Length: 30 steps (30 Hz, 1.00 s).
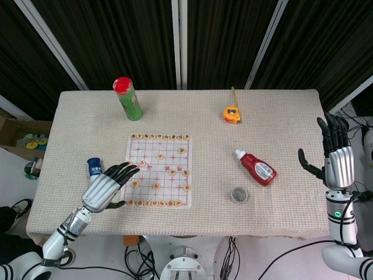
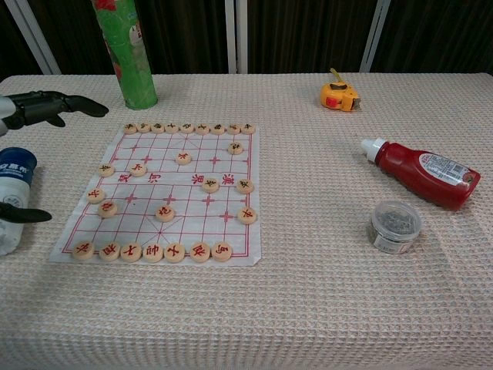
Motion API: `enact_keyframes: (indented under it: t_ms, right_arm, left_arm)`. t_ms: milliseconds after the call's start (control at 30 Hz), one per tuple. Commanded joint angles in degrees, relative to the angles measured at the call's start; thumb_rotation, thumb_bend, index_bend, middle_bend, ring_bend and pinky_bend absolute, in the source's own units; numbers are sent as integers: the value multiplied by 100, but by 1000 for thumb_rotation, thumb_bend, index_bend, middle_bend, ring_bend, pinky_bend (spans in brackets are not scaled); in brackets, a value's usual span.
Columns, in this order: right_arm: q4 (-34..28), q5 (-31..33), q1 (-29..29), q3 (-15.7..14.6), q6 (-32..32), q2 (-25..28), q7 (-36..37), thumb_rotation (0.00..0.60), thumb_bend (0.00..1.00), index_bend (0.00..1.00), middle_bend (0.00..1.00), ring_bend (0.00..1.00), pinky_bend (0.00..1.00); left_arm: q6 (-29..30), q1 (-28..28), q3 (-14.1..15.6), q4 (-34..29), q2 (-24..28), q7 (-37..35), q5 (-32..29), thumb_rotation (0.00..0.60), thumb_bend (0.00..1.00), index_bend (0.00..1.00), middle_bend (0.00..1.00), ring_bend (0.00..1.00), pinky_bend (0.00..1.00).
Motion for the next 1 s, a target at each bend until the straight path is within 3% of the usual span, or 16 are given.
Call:
enact_keyframes:
  t_ms: [33,433,567,800,1000]
  right_arm:
    - [12,1,-6,4,10,5,28,600,358,0,0,0,0]
    - [14,-40,-37,-21,69,25,48,600,359,0,0,0,0]
    - [79,-59,-37,-26,73,57,29,600,437,0,0,0,0]
    - [32,-32,-75,11,134,138,99,600,433,0,0,0,0]
    - [131,-3,-108,-14,133,105,177,600,429,0,0,0,0]
  left_arm:
    - [-8,-5,2,-4,-1,17,-1,600,88,90,107,79,209]
    - [-149,-93,-19,-73,3,74,-44,600,109,91,107,79,209]
    - [-212,-145,-34,-148,34,69,-52,599,121,100,107,79,209]
    - [-427,-298,-161,-170,-34,89,-208,598,137,120,107,79,209]
    - [-781,-409,-304,-111,-217,617,-619,508,138,163,107,79,209]
